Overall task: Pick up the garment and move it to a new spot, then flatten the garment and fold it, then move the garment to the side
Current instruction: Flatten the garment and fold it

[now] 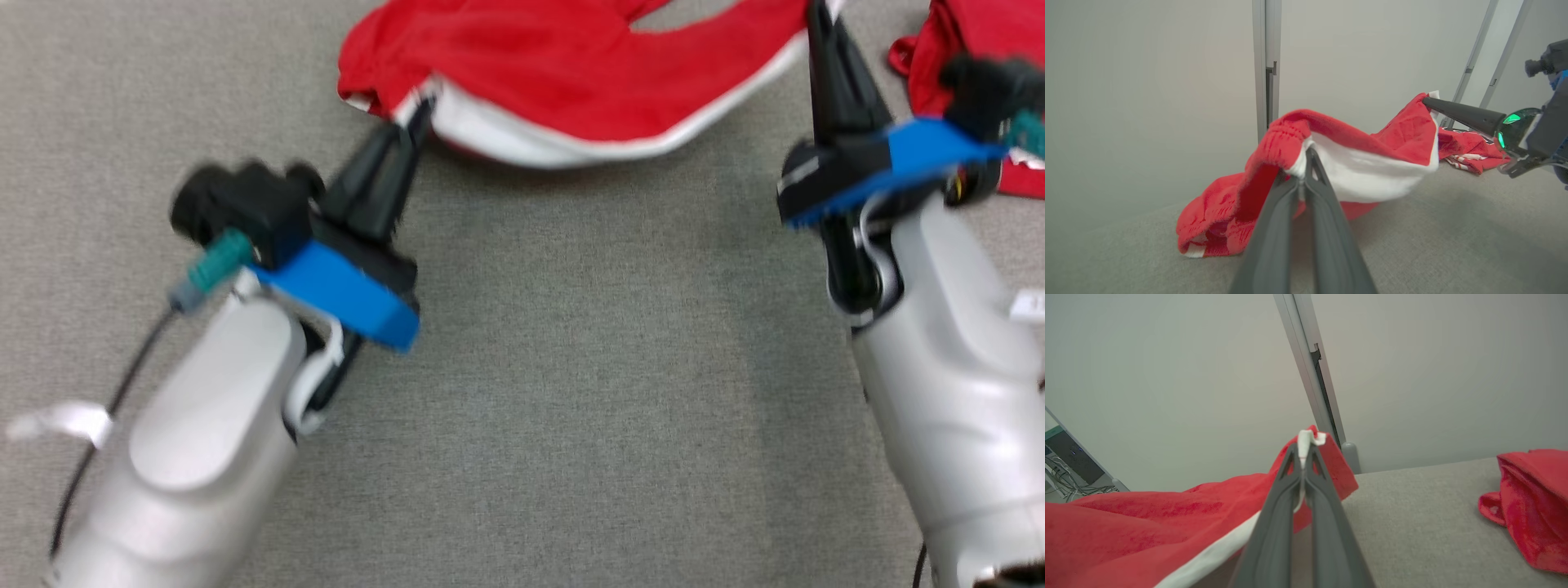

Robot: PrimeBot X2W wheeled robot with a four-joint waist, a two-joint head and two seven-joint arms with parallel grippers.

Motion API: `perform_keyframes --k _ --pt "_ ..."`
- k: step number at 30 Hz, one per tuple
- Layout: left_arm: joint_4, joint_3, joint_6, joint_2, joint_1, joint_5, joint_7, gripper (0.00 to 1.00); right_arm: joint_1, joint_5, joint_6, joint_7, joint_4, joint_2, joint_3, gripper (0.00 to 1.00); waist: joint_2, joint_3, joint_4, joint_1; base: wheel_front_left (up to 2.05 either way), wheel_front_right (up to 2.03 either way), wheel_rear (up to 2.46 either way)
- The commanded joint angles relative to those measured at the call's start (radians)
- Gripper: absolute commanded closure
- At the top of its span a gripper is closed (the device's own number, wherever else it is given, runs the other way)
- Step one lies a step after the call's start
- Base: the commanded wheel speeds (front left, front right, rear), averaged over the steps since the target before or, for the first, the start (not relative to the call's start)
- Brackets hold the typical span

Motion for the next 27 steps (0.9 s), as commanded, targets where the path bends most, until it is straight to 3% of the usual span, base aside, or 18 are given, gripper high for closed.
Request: perform_keyframes --k 1,9,15,27 --pt "-0.024 0.012 0.010 -0.005 0.072 0.017 -0.004 1.00 0.085 0.026 0.001 -0.004 -0.043 -0.013 0.000 1.00 0.0000 -0.033 -0.007 0.0004 0.00 0.00 0.00" --pt "-0.115 0.076 0.026 -0.019 0.387 0.051 -0.004 1.00 0.465 0.094 0.001 -0.003 -0.231 -0.033 -0.013 1.00 0.0000 -0.145 -0.012 0.0004 0.00 0.00 0.00" --pt "-0.156 0.060 0.033 -0.012 0.584 0.088 -0.004 1.00 0.716 0.112 0.001 0.030 -0.372 -0.007 -0.079 1.00 0.0000 -0.220 -0.012 0.0004 0.00 0.00 0.00" --pt "-0.215 -0.007 0.041 -0.016 0.764 0.124 -0.004 1.00 1.111 0.065 0.001 0.173 -0.705 0.071 -0.253 1.00 0.0000 -0.293 0.018 0.0004 0.00 0.00 0.00"
